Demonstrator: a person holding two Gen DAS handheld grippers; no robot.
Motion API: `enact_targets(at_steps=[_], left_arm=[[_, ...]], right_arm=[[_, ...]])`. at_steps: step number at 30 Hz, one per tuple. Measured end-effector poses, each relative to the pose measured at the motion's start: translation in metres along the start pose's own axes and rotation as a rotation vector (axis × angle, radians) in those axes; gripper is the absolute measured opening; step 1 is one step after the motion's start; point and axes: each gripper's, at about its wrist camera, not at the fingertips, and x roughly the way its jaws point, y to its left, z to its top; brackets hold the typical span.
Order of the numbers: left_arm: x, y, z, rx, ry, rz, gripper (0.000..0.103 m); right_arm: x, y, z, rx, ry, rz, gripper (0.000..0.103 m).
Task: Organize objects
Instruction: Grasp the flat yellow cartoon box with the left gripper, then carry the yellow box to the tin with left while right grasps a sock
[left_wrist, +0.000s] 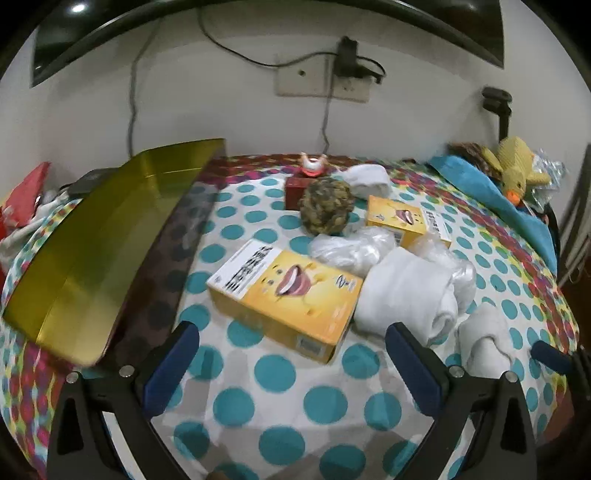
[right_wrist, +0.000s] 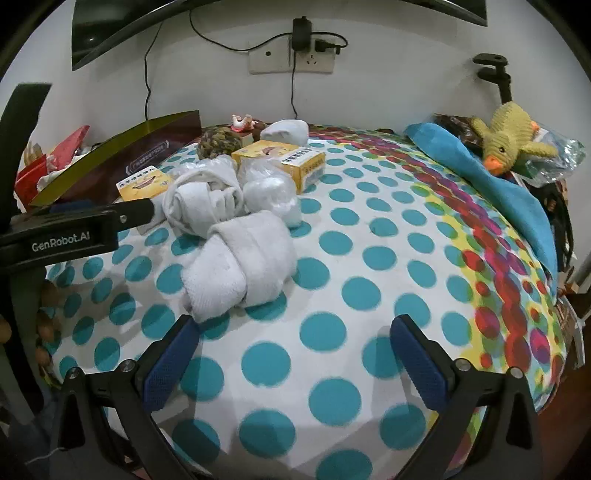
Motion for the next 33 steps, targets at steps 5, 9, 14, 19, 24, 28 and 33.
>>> enact_targets(at_steps=[5, 9, 14, 19, 24, 28, 33], left_arm=[[0.01, -0.004, 0.014, 0.091, 0.041, 0.006, 0.103], [0.007, -0.01, 0.02, 0.163, 0.018, 0.035, 0.103], [0.022, -0.006, 0.028, 0.153, 0.084, -0.001, 0.103], [0.028, 0.001, 0.032, 0.16, 0.105, 0.026, 0.103], [0.036, -0.002, 0.035, 0.208, 0.12, 0.035, 0.102], [0.036, 0.001, 0.037, 0.232, 0.105, 0.127, 0.035], [0.026, 0.008, 0.036, 0.218, 0.097, 0.087, 0.034]], right_arm=[[0.006, 0.005, 0.007, -0.002, -0.005, 0.042, 0.103], [0.01, 0.005, 0.013, -0.005, -0.016, 0.091, 0.103], [0.015, 0.003, 0.019, 0.009, -0.03, 0.125, 0.103], [0.015, 0.002, 0.024, 0.028, -0.026, 0.211, 0.103], [0.015, 0.001, 0.023, 0.043, -0.027, 0.223, 0.103], [0.015, 0.002, 0.022, 0.03, -0.024, 0.208, 0.103], [0.015, 0.004, 0.021, 0.015, -0.025, 0.193, 0.103]])
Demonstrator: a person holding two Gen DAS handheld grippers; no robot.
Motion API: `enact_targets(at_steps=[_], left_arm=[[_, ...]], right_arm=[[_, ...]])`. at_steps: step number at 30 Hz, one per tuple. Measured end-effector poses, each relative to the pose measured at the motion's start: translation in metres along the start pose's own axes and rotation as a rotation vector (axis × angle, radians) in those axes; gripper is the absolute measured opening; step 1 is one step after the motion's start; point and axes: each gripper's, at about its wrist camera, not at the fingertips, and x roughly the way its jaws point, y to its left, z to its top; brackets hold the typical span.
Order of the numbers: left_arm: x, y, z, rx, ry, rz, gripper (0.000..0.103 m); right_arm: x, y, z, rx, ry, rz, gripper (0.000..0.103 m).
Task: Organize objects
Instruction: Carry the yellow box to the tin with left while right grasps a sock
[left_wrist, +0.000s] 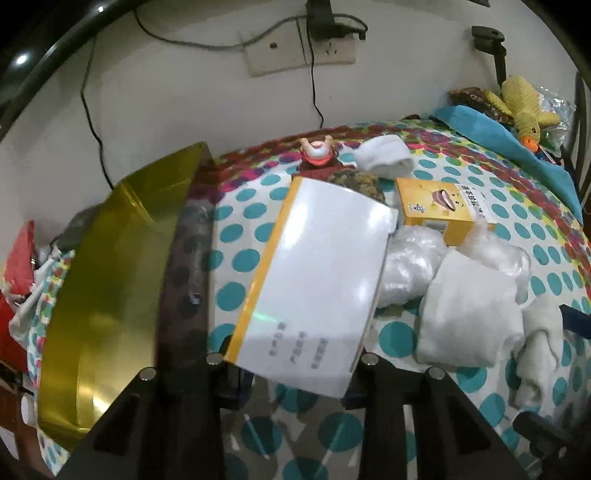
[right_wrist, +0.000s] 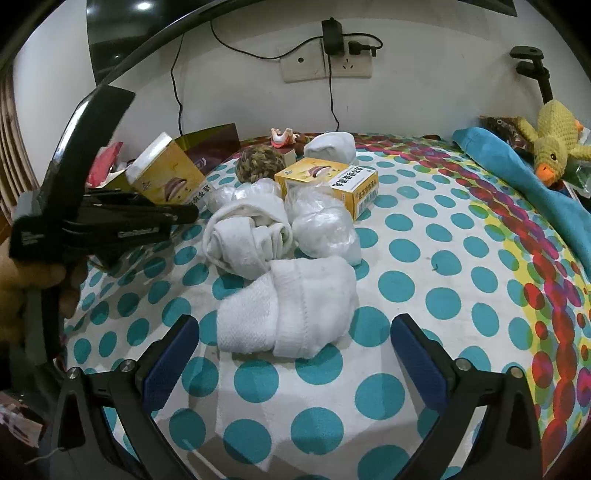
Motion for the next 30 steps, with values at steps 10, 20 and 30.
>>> enact_targets(at_steps=[10, 20, 30], left_arm=[[-0.038, 0.016, 0.0, -0.07, -0.099, 0.015, 0.034], [-0.039, 0.007, -0.018, -0.153, -0.087, -0.022, 0.034], [-0.05, 0.021, -0.022, -0.21, -0.121, -0.032, 0.034]], right_arm=[[-0.001, 0.001, -0.001, -0.009, -0.003, -0.018, 0.103], [-0.002, -0.002, 0.001, 0.045, -0.019, 0.002, 0.103], [-0.002, 0.005, 0.002, -0.011, -0.017, -0.06, 0.053]])
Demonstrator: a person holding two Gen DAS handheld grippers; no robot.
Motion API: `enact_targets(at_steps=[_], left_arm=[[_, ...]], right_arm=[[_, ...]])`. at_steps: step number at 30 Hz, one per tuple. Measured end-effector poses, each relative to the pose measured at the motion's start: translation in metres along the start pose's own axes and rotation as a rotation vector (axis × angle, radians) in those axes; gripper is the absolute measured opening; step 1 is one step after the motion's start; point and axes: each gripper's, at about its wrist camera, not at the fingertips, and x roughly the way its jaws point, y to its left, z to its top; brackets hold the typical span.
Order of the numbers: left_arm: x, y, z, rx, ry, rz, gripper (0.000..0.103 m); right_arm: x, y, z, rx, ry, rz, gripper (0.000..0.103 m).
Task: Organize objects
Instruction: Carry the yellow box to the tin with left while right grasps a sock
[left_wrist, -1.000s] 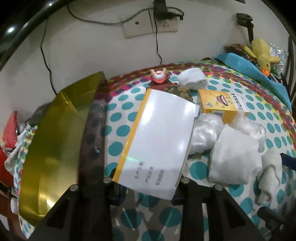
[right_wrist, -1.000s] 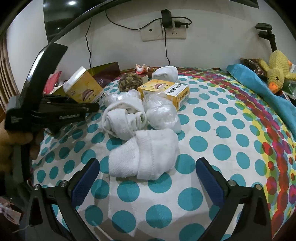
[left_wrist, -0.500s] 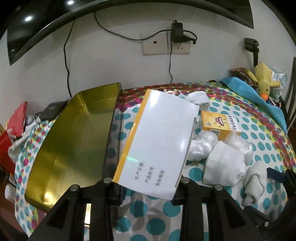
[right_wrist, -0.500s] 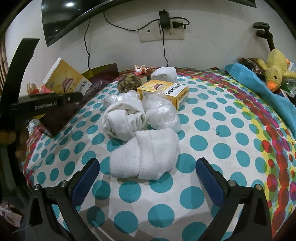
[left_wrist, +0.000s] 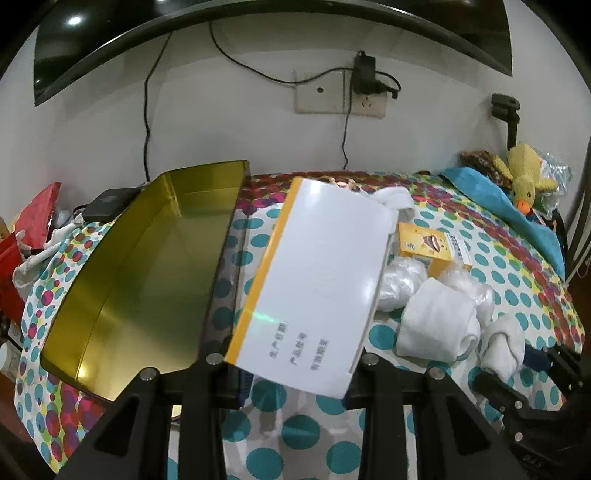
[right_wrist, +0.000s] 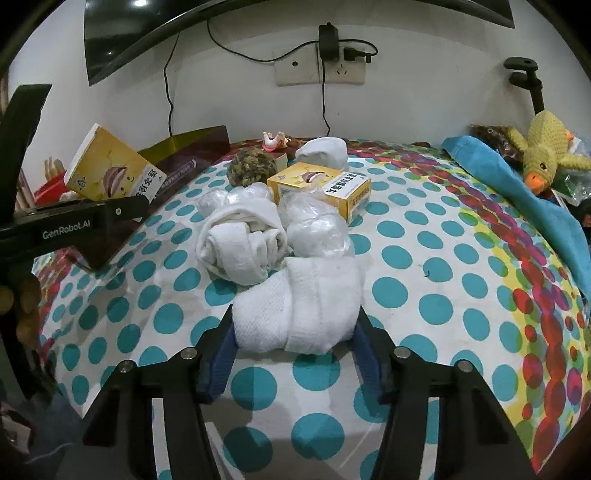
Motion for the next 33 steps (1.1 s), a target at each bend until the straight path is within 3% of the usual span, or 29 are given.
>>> enact_targets(at_steps=[11, 22, 26, 32, 33], left_arm=[[-0.016, 0.039, 0.011, -0.081, -0.038, 0.076, 0.034], [-0.009, 0.096, 0.007, -0.163, -0.004, 0.235, 0.034], [-0.001, 0.107, 0.001, -0.179, 0.026, 0.245, 0.035], [-0.001, 0.108, -0.005, -0.192, 0.014, 0.222, 0.046], [0.0, 0.108, -0.006, -0.194, 0.015, 0.217, 0.055]], right_arm=[[-0.009, -0.005, -0.01, 0.015, -0.026, 0.027, 0.054], [-0.013, -0.006, -0.013, 0.025, -0.03, 0.05, 0.054], [-0.012, -0.004, -0.013, 0.022, -0.029, 0.05, 0.054], [-0.013, 0.003, -0.008, -0.001, -0.032, 0.037, 0.054], [-0.014, 0.005, -0.007, -0.007, -0.034, 0.035, 0.054]])
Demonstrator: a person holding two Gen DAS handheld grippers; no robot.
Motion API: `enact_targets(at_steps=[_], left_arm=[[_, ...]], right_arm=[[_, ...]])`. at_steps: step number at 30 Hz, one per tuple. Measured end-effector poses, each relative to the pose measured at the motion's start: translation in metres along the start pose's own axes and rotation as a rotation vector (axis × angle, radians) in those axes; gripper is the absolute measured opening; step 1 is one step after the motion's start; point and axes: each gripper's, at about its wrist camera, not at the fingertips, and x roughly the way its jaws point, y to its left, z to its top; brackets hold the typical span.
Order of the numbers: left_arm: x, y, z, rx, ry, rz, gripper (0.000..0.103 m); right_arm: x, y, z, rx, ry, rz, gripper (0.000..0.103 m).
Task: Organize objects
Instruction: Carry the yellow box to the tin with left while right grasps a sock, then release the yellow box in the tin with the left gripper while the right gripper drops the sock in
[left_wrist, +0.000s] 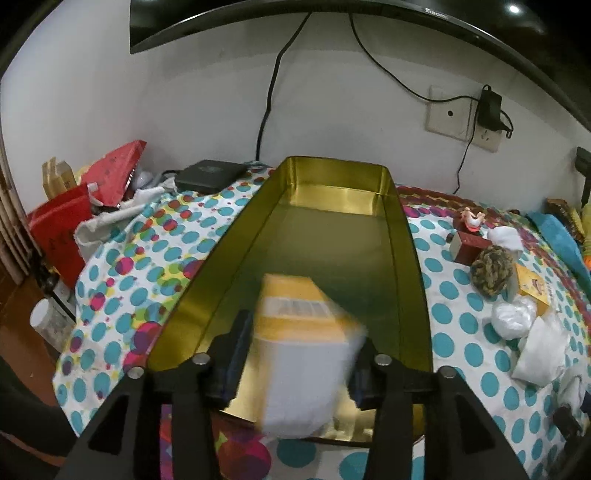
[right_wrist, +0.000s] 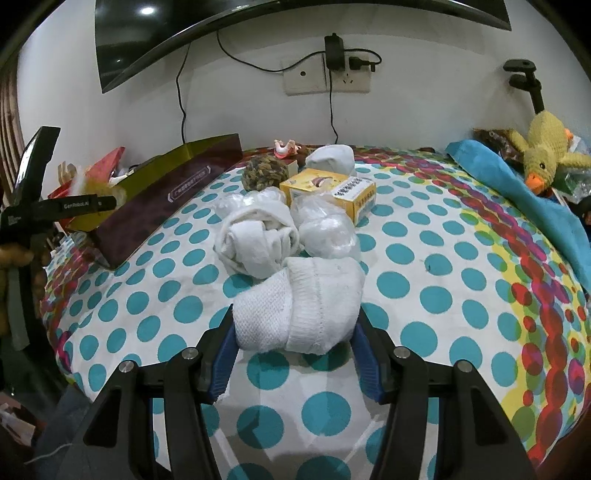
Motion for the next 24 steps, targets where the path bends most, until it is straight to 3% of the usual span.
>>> enact_targets(at_steps=[1, 4, 17, 24], left_arm=[[0.0, 0.0, -0.001, 0.003, -0.001, 0.004, 0.063], [-0.002, 0.0, -0.004, 0.005, -0.012, 0.001, 0.065], [-0.026, 0.013, -0.02, -0.012, -0.05, -0.01, 0.068], [-0.045, 0.026, -0.016, -0.066, -0.1, -0.058, 0.068]], right_arm=[[0.0, 0.002, 0.001, -0.005, -0.001, -0.002, 0.054], [-0.001, 0.007, 0.005, -0.02, -0.003, -0.007, 0.054], [-0.001, 0.044, 0.025, -0.102, -0.008, -0.002, 0.054], [0.0, 0.076, 0.049, -0.151, -0.03, 0.012, 0.054]])
